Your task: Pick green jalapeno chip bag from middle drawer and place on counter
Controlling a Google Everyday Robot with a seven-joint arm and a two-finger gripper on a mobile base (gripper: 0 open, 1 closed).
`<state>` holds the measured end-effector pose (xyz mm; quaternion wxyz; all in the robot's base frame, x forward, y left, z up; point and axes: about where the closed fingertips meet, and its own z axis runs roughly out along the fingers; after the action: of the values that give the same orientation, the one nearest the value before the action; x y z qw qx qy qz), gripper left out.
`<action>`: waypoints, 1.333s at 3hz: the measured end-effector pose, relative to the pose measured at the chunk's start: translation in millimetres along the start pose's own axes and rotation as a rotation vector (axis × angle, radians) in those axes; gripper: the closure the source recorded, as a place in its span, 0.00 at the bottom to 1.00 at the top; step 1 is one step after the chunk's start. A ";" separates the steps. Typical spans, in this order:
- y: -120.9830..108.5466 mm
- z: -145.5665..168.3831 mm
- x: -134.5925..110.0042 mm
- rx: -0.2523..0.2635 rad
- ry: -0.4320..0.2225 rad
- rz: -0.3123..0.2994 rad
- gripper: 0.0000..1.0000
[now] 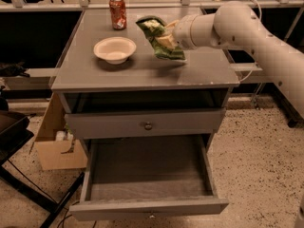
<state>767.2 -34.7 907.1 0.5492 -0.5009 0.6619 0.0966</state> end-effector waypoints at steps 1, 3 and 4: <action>0.1 0.1 0.0 0.000 0.000 0.000 0.19; -25.0 -34.2 4.4 0.026 0.004 -0.028 0.00; -58.4 -111.7 8.3 0.074 0.040 -0.059 0.00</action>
Offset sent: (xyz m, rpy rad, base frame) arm 0.0011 -0.0026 0.0012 -0.0058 -0.0045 -0.0029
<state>742.6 -143.1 967.2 0.5565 -0.5016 0.6607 0.0456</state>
